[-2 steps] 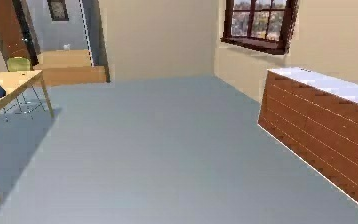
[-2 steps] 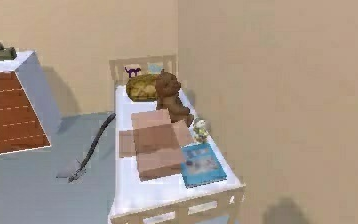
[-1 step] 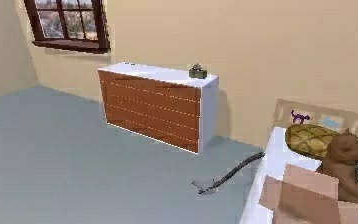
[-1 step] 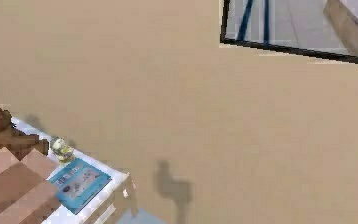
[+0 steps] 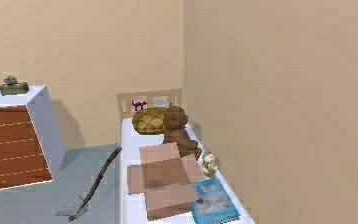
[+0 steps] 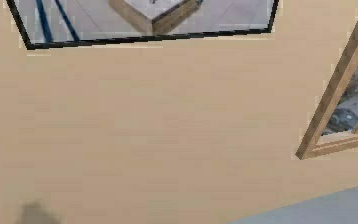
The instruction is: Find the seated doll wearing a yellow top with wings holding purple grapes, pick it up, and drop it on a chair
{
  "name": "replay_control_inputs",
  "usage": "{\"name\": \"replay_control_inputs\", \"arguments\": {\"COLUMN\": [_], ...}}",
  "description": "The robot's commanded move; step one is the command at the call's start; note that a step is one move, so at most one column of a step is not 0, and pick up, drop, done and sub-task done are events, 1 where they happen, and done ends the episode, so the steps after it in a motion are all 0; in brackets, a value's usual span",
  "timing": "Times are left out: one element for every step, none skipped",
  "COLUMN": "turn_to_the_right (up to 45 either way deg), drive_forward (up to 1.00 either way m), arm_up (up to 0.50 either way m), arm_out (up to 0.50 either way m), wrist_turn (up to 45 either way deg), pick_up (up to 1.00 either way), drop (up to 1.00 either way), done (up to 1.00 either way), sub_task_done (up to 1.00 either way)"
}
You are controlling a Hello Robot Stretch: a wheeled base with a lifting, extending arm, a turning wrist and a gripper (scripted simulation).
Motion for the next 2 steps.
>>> {"name": "replay_control_inputs", "arguments": {"turn_to_the_right": [15.0,0.0], "drive_forward": [0.00,0.40], "arm_up": [0.00,0.00], "arm_out": [0.00,0.00], "wrist_turn": [0.0,0.0], "pick_up": [0.00,0.00], "drop": [0.00,0.00], "done": [0.00,0.00], "sub_task_done": [0.00,0.00]}}
